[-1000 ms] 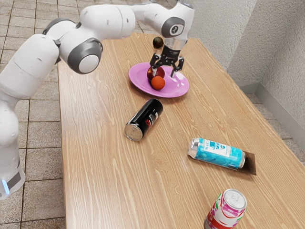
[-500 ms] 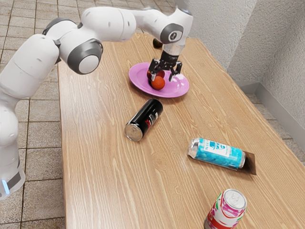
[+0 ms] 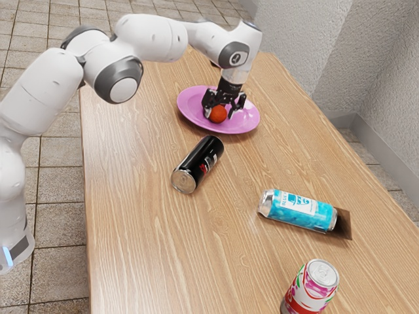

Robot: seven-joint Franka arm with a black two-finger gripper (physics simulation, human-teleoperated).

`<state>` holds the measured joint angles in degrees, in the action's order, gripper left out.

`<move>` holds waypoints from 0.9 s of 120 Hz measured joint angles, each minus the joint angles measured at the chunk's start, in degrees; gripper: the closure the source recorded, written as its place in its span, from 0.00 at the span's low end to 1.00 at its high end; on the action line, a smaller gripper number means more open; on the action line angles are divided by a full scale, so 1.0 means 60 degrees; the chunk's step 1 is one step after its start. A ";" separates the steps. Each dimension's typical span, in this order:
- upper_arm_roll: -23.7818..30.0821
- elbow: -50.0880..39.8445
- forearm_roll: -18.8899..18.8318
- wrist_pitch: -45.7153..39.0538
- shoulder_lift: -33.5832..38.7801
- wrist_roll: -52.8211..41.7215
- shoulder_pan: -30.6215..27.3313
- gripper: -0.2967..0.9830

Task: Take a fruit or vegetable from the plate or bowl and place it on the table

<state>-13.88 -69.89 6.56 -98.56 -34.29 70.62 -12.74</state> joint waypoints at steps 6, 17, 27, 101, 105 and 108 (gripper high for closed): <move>0.0000 0.0000 0.0002 -0.0017 -0.0004 0.0002 0.0000 0.28; 0.0000 0.0000 0.0003 -0.0036 -0.0006 0.0006 0.0000 0.36; 0.0011 0.0000 0.0010 -0.0045 -0.0007 0.0010 0.0000 0.42; 0.0094 0.0594 -0.0048 0.0385 0.0759 -0.0079 0.1213 0.50; 0.0111 0.0809 -0.0054 0.0462 0.0698 -0.0087 0.1366 0.49; 0.0124 0.1000 -0.0055 0.0525 0.0613 -0.0092 0.1507 0.49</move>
<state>-13.14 -63.90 6.23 -95.41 -30.61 70.06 -3.70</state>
